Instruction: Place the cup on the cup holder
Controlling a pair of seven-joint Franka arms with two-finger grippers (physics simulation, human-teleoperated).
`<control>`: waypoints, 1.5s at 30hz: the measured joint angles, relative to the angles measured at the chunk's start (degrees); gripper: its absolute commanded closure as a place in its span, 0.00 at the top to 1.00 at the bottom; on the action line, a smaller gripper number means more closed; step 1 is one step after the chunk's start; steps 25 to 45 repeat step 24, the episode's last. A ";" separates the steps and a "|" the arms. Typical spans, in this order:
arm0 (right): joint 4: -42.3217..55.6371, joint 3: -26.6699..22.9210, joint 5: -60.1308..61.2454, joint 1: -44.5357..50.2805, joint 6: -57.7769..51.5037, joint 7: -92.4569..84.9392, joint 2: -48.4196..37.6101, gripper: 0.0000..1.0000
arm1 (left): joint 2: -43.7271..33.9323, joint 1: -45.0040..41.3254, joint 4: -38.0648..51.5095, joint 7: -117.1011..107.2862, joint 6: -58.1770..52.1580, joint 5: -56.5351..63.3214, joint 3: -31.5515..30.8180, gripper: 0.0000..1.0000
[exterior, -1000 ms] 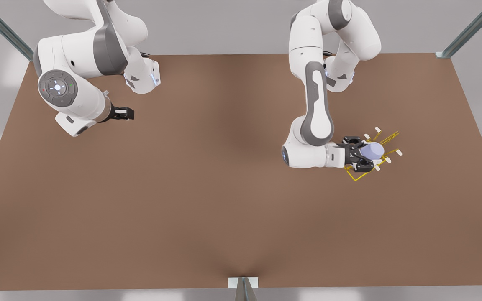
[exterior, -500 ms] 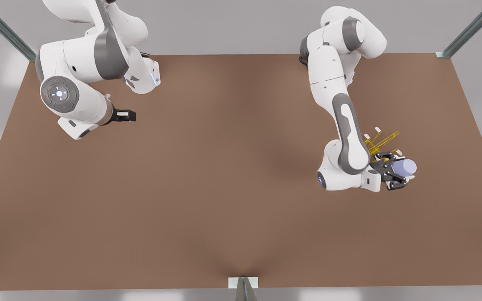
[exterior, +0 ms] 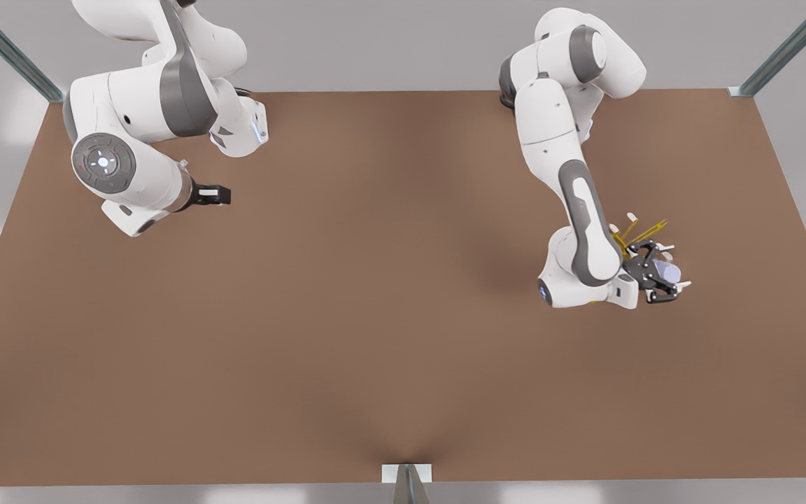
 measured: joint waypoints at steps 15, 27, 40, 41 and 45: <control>1.55 -0.04 0.18 0.03 -0.02 -0.18 0.21 1.00 | -41.01 44.89 38.13 47.32 -35.86 -38.89 -54.41 1.00; 1.57 -0.04 0.10 0.02 -0.02 -0.27 0.20 1.00 | -46.37 48.30 27.95 79.38 -28.54 -42.23 -50.97 1.00; 1.57 -0.04 0.10 0.02 -0.02 -0.27 0.20 1.00 | -46.37 48.30 27.95 79.38 -28.54 -42.23 -50.97 1.00; 1.57 -0.04 0.10 0.02 -0.02 -0.27 0.20 1.00 | -46.37 48.30 27.95 79.38 -28.54 -42.23 -50.97 1.00; 1.57 -0.04 0.10 0.02 -0.02 -0.27 0.20 1.00 | -46.37 48.30 27.95 79.38 -28.54 -42.23 -50.97 1.00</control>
